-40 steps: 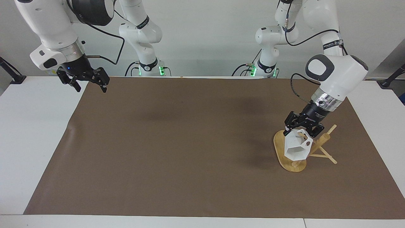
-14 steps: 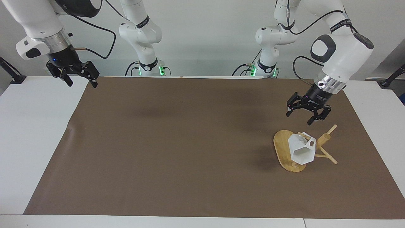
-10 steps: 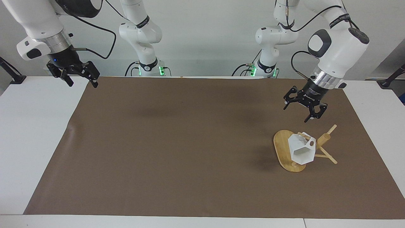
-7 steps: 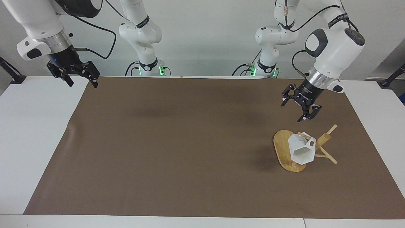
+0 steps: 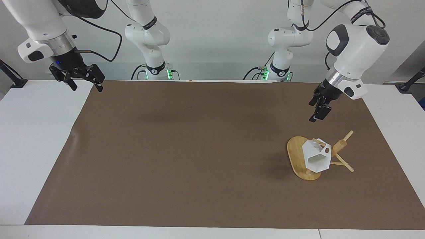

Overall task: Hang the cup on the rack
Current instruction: 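Open the left gripper and draw it back from the cup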

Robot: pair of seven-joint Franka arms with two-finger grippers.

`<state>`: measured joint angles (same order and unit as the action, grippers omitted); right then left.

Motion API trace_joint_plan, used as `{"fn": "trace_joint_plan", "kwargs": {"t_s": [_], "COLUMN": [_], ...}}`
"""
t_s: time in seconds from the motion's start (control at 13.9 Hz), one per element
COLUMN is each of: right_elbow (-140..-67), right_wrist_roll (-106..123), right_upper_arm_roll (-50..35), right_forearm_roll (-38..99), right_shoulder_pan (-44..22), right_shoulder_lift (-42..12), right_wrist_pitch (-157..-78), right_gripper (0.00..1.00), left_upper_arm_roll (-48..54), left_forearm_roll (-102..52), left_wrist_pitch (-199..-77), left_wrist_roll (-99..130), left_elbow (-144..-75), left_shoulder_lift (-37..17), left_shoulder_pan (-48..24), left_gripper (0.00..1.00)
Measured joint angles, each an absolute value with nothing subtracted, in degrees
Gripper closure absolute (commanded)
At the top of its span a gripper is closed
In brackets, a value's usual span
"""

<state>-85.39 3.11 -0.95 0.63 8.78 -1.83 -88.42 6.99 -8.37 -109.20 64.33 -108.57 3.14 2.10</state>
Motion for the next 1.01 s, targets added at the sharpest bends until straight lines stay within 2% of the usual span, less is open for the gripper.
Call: {"fn": "trace_joint_plan", "kwargs": {"t_s": [1.01], "right_elbow": [-85.4], "right_wrist_roll": [3.11], "right_upper_arm_roll": [-0.96], "right_forearm_roll": [0.63], "right_shoulder_pan": [8.78], "right_shoulder_lift": [-1.8], "right_wrist_pitch": [-88.42], "right_gripper": [0.0], "left_upper_arm_roll": [7.05], "left_forearm_roll": [-1.82], "left_wrist_pitch": [-99.4], "left_wrist_roll": [4.92], "left_elbow": [-99.61], "left_shoulder_lift": [3.66], "left_shoulder_pan": [4.16], "left_gripper": [0.0]}}
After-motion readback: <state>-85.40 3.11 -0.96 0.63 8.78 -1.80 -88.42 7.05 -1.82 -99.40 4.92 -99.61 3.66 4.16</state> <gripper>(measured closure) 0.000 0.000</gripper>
